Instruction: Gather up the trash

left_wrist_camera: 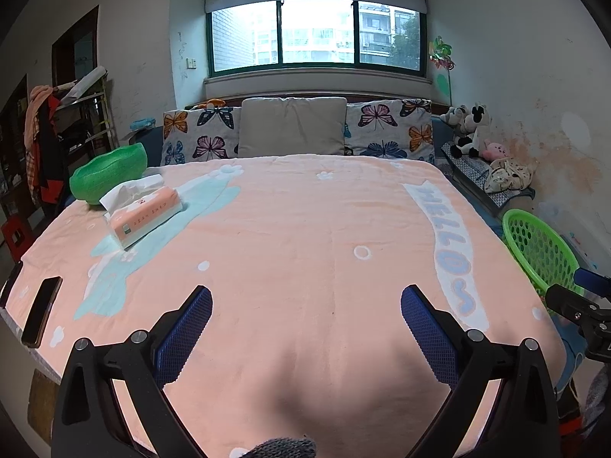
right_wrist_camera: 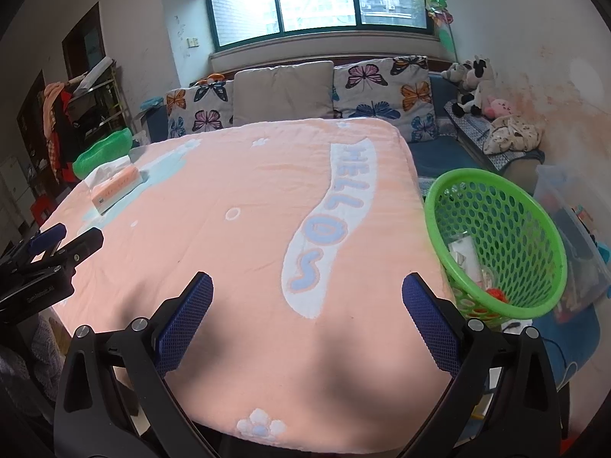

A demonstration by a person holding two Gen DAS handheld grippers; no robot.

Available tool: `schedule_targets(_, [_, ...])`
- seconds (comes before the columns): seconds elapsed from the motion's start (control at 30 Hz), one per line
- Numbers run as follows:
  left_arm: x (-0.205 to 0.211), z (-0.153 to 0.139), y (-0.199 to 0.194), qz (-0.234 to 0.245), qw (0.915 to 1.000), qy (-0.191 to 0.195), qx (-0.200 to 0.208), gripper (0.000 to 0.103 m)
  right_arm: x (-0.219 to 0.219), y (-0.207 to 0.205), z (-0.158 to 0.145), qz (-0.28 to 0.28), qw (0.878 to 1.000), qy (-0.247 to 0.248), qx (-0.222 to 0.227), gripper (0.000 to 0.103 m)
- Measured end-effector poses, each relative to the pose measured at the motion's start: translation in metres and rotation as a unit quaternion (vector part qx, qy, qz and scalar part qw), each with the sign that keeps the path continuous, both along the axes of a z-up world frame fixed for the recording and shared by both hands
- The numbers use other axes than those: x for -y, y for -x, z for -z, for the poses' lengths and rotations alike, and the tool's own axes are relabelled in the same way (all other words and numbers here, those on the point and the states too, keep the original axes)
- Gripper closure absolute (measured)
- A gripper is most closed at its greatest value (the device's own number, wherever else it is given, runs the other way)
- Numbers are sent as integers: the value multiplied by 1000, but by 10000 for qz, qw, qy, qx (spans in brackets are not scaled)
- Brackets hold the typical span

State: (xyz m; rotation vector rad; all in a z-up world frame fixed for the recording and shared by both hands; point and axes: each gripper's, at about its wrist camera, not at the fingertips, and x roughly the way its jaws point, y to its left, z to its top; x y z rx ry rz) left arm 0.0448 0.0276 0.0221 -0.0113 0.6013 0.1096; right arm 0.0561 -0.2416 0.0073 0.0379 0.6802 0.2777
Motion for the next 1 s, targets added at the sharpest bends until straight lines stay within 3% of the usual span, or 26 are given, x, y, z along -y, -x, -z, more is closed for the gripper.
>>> schedule_targets(1.0, [-6,9,-1,-45,10000,-2,-81,7,-9,0,7,-94,9999,25,-94,4])
